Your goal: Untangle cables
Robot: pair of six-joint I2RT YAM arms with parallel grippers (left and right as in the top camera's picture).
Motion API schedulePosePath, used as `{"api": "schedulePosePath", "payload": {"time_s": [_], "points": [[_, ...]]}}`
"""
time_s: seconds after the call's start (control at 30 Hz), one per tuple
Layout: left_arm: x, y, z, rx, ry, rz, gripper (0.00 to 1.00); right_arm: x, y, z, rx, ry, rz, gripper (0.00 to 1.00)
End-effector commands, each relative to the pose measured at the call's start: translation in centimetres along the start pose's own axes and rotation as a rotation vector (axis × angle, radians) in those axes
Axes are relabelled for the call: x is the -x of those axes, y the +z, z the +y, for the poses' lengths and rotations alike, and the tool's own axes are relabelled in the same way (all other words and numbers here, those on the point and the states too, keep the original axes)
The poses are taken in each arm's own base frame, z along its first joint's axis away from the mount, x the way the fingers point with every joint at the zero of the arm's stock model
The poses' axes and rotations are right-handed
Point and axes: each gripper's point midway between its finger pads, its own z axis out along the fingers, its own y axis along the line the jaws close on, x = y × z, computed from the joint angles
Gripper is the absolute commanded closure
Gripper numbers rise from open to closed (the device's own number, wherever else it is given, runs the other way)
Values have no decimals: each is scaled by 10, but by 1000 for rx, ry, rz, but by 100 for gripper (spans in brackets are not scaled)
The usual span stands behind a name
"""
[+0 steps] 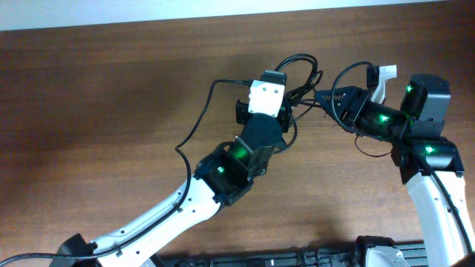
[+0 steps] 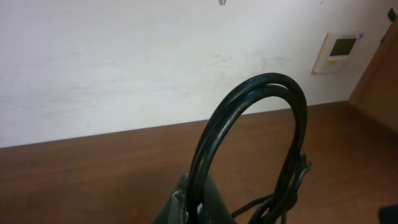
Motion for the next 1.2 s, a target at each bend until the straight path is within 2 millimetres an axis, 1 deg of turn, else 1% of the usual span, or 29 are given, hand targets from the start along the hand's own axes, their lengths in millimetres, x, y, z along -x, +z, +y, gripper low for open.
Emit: {"api": "schedulePosePath", "payload": {"time_s": [0.0, 0.03, 0.07, 0.1, 0.17, 0.2, 0.27, 0.33, 0.4, 0.43, 0.5, 0.53, 0.6, 0.67, 0.7, 0.73, 0.77, 0.8, 0.83, 0.87, 1.0, 1.03, 1.07, 1.1, 1.17], "points": [[7, 3, 19, 69, -21, -13, 100, -7, -11, 40, 117, -180, 39, 36], [6, 6, 28, 89, -17, -4, 100, -8, -12, 45, 131, -203, 43, 14], [6, 10, 38, 111, -83, -7, 100, -8, -12, 45, 132, -205, 41, 1], [7, 11, 41, 119, -127, -11, 100, -8, -12, 45, 133, -205, 42, 1], [7, 13, 48, 134, -153, -14, 100, -9, -13, 49, 150, -213, 51, 1], [8, 14, 51, 142, -154, -14, 100, -11, -14, 53, 174, -227, 62, 1], [9, 16, 60, 162, -158, -18, 100, -21, -18, 70, 272, -323, 111, 1], [15, 21, 77, 196, -195, -45, 100, -27, -23, 81, 337, -364, 145, 1], [26, 25, 100, 237, -304, -98, 100, -33, -27, 89, 389, -404, 176, 1], [31, 26, 108, 250, -337, -119, 100, -38, -30, 94, 427, -443, 196, 1], [41, 28, 122, 267, -381, -165, 100, -42, -33, 97, 455, -475, 212, 1], [45, 29, 126, 270, -389, -182, 100, -42, -33, 97, 455, -475, 212, 1], [48, 28, 126, 269, -395, -193, 100, -46, -35, 99, 481, -505, 227, 1], [59, 27, 125, 252, -419, -237, 100, -49, -37, 100, 502, -541, 232, 1], [68, 27, 117, 196, -436, -265, 100, -48, -36, 100, 498, -540, 229, 1], [75, 28, 105, 117, -443, -278, 100, -47, -35, 99, 490, -539, 222, 1], [85, 28, 78, -46, -440, -282, 100, -45, -34, 98, 482, -539, 215, 1], [88, 27, 61, -154, -463, -269, 100, -45, -34, 98, 482, -539, 216, 1], [87, 26, 53, -204, -520, -251, 100, -45, -34, 98, 482, -539, 215, 1], [87, 25, 50, -221, -555, -244, 100, -45, -34, 98, 482, -539, 215, 1], [95, 23, 49, -234, -573, -272, 100, -45, -34, 98, 483, -539, 216, 1], [96, 23, 51, -224, -576, -280, 100, -46, -34, 98, 484, -539, 217, 1], [98, 23, 57, -193, -585, -299, 100, -48, -36, 100, 495, -540, 227, 1], [107, 20, 60, -192, -599, -339, 100, -48, -36, 100, 500, -540, 231, 1], [126, 10, 57, -239, -643, -415, 100, -48, -36, 100, 500, -540, 231, 1]]}}
